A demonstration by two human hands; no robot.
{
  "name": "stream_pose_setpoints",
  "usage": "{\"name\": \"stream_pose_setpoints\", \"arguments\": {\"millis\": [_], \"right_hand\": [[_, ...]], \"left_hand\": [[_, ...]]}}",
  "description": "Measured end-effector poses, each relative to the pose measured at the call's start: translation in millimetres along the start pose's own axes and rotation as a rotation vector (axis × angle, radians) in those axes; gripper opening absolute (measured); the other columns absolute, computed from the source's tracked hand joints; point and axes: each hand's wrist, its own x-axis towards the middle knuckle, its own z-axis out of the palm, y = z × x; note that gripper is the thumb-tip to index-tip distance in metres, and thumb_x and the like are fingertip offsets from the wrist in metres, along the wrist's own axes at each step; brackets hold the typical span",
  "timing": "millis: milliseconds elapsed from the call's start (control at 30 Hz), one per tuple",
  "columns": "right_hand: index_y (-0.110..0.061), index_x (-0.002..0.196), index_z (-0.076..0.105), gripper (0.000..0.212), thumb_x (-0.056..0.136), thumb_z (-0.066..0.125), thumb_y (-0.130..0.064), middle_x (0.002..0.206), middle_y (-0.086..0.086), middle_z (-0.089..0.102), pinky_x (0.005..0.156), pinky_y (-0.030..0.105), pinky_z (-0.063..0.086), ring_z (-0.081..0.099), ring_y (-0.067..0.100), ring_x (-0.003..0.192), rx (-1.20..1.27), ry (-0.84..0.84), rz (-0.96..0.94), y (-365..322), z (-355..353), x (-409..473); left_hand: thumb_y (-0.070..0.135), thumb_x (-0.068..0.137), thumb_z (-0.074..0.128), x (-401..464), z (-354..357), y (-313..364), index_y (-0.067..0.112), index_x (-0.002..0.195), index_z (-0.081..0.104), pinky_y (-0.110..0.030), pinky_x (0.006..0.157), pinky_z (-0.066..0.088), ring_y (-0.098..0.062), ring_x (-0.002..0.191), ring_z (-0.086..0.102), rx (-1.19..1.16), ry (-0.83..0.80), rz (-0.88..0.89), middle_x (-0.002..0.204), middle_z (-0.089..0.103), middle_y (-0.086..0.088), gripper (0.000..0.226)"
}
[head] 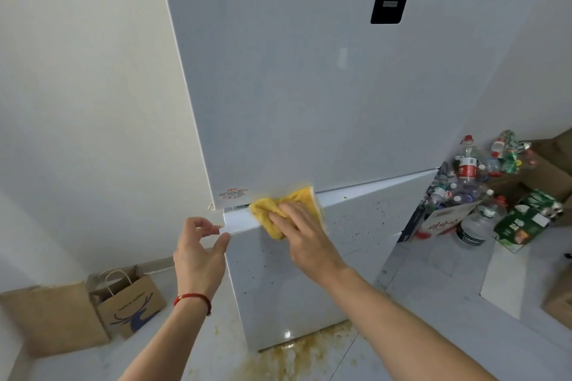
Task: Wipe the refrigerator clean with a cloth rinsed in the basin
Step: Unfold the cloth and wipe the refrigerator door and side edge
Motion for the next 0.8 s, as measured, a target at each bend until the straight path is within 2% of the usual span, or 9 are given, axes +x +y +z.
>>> {"name": "stream_pose_setpoints", "arguments": {"millis": [67,167,300,400,500,667,800], "right_hand": [[-0.004,0.134,0.064,0.05,0.091,0.045,0.012,0.131,0.015,0.058,0.107,0.047,0.046,0.056,0.037,0.118,-0.007,0.031,0.094,46,-23,-14],[-0.011,0.134,0.058,0.055,0.085,0.055,0.013,0.139,0.009,0.048,0.103,0.046,0.052,0.049,0.032,0.122,-0.068,-0.053,0.114,115,-54,-33],[-0.015,0.132,0.051,0.069,0.075,0.069,0.019,0.142,0.008,0.041,0.104,0.054,0.052,0.046,0.035,0.127,-0.146,-0.097,0.17,174,-80,-50],[-0.008,0.132,0.059,0.06,0.079,0.066,0.021,0.141,0.012,0.047,0.108,0.058,0.048,0.045,0.036,0.13,-0.168,-0.012,0.313,212,-100,-66],[-0.002,0.129,0.067,0.051,0.083,0.064,0.02,0.138,0.019,0.059,0.105,0.059,0.051,0.055,0.041,0.126,-0.163,0.106,0.452,244,-116,-80],[0.0,0.122,0.07,0.037,0.09,0.058,0.014,0.136,0.019,0.064,0.1,0.055,0.052,0.058,0.043,0.126,-0.032,0.376,0.757,236,-106,-75],[0.002,0.126,0.067,0.035,0.092,0.06,0.01,0.136,0.022,0.056,0.1,0.056,0.053,0.057,0.044,0.123,0.028,0.394,0.69,167,-59,-54]], "left_hand": [[0.015,0.09,0.074,1,1,1,0.023,0.102,0.051,-0.04,0.093,0.042,-0.018,0.105,0.061,0.023,0.015,0.003,0.103,0.071,0.003,0.027],[0.015,0.089,0.075,5,7,4,0.022,0.099,0.053,-0.038,0.089,0.042,-0.019,0.103,0.062,0.048,0.066,0.008,0.101,0.071,0.001,0.024],[0.018,0.089,0.075,9,11,5,0.022,0.101,0.054,-0.038,0.087,0.042,-0.02,0.101,0.062,0.087,0.102,-0.015,0.102,0.072,0.002,0.024],[0.02,0.089,0.074,7,15,6,0.022,0.101,0.055,-0.041,0.09,0.045,-0.02,0.1,0.062,0.103,0.137,-0.021,0.101,0.071,0.005,0.022],[0.02,0.089,0.073,6,20,6,0.022,0.1,0.056,-0.046,0.095,0.046,-0.02,0.098,0.062,0.116,0.171,-0.049,0.099,0.071,0.005,0.02],[0.016,0.089,0.073,18,28,14,0.019,0.096,0.057,-0.035,0.09,0.045,-0.022,0.1,0.066,0.092,0.193,-0.103,0.101,0.073,0.0,0.019],[0.011,0.092,0.07,27,30,21,0.015,0.103,0.057,-0.031,0.088,0.044,-0.021,0.102,0.063,0.042,0.168,-0.157,0.105,0.069,0.0,0.017]]}}
